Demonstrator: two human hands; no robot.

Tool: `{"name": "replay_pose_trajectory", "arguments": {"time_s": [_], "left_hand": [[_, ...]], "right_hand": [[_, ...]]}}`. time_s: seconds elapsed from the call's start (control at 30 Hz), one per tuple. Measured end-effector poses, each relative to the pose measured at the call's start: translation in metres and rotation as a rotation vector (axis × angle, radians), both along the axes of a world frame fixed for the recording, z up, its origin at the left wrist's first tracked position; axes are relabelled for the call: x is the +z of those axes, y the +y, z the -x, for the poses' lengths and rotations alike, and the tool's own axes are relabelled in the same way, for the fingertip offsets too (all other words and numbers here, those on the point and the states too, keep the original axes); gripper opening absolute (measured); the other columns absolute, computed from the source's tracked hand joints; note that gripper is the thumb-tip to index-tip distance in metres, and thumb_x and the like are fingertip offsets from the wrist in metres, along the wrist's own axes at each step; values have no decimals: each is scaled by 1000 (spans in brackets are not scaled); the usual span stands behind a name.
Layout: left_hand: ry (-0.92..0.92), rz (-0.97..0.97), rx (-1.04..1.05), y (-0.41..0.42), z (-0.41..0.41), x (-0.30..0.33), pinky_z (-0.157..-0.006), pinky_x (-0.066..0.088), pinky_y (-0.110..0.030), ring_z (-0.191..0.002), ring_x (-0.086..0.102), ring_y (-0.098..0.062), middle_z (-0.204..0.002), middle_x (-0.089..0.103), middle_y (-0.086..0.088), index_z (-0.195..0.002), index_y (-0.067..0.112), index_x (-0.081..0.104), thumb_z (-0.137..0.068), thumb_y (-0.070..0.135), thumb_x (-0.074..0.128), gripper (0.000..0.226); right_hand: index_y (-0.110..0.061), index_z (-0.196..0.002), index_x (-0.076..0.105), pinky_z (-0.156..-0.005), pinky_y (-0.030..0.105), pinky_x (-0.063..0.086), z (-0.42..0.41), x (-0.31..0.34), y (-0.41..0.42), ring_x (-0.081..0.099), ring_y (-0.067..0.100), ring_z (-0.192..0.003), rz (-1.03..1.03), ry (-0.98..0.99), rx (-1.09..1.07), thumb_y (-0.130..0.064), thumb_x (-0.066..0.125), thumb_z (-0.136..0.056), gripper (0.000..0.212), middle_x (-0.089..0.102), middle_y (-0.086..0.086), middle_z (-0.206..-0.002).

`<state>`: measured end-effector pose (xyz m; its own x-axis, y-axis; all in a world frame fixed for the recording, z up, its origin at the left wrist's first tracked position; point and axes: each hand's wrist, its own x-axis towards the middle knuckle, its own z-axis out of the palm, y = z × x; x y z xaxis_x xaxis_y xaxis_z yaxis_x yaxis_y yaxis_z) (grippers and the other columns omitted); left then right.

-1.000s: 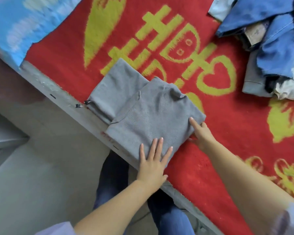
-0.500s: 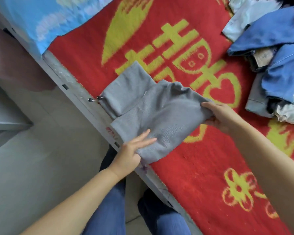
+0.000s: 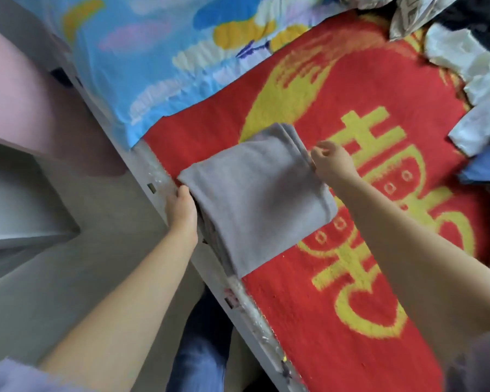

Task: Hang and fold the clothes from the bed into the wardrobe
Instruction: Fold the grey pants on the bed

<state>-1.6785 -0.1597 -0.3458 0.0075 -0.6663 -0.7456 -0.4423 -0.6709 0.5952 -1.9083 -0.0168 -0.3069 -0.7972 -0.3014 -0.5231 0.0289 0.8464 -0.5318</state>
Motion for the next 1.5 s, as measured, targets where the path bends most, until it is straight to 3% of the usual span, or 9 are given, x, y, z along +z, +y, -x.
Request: {"name": "replay_pose_trajectory", "arguments": {"time_s": [0.13, 0.37, 0.57, 0.67, 0.8, 0.9, 1.0, 1.13, 1.5], "left_hand": [[-62, 53, -99, 8, 13, 5, -91, 39, -30, -106, 51, -21, -114, 54, -4, -121, 6, 52, -94, 50, 46, 52], [-55, 135, -29, -5, 22, -13, -97, 39, -24, -122, 52, -23, -132, 57, -8, -137, 11, 49, -102, 34, 38, 43], [-190, 129, -68, 16, 0, -34, -85, 43, -37, -96, 58, -30, -96, 58, -13, -102, 0, 56, -98, 40, 47, 42], [-294, 573, -227, 15, -20, -15, -89, 42, -43, -107, 53, -38, -111, 57, -16, -108, 2, 51, -93, 30, 56, 32], [-188, 1170, -905, 99, -18, 24, -111, 19, -55, -134, 35, -31, -142, 41, -19, -139, 3, 36, -82, 23, 52, 62], [-365, 1006, -1350, 166, -2, 14, -116, -1, -55, -147, 2, -30, -158, 1, -21, -151, 6, -4, -85, 35, 59, 96], [-677, 748, -1369, 177, -2, -32, -113, -15, -53, -145, -16, -33, -146, -31, -23, -143, 5, -25, -88, 42, 59, 107], [-672, 837, -1328, 168, -2, -56, -114, -7, -53, -146, 14, -34, -156, 12, -24, -149, 7, 2, -59, 49, 81, 127], [-472, 788, -1200, 70, -19, 50, -112, 16, -62, -145, 13, -26, -156, 23, 3, -151, 30, 19, -92, 9, 51, 70]], "right_hand": [[-13, -134, 47, -84, 34, 41, 9, -26, -13, 54, 30, -115, -132, -8, 58, -51, 43, -90, 58, 57, 10, -125], [-13, -92, 41, -63, 34, 33, -1, -44, -43, 45, 27, -77, -219, 213, 347, -40, 33, -102, 30, 50, 7, -83], [-11, -109, 45, -66, 36, 36, 3, -57, -19, 54, 35, -95, -171, 224, 421, -36, 37, -101, 28, 54, 12, -98], [-16, -147, 31, -100, 49, 38, -1, -31, 8, 39, 34, -130, -67, 360, 568, -21, 46, -94, 55, 40, 15, -143], [-16, -149, 26, -111, 61, 22, -42, -16, 84, 26, 32, -143, 26, 685, 1154, -15, 48, -72, 80, 33, 14, -153], [-23, -154, 8, -112, 62, 9, -68, -49, 125, 9, 26, -148, -148, 684, 1429, -23, 69, -69, 105, 12, 7, -160], [-26, -154, 3, -113, 63, 7, -72, -81, 117, 15, 24, -146, -148, 777, 1351, -20, 72, -72, 107, 15, 2, -159], [-26, -151, 25, -110, 64, 16, -67, -95, 92, 31, 27, -142, -121, 872, 1250, -17, 65, -82, 80, 30, 3, -156], [-10, -131, 54, -97, 56, 43, -77, 40, 5, 58, 39, -107, -110, 810, 1372, -4, 67, -76, 58, 60, 12, -122]]}}
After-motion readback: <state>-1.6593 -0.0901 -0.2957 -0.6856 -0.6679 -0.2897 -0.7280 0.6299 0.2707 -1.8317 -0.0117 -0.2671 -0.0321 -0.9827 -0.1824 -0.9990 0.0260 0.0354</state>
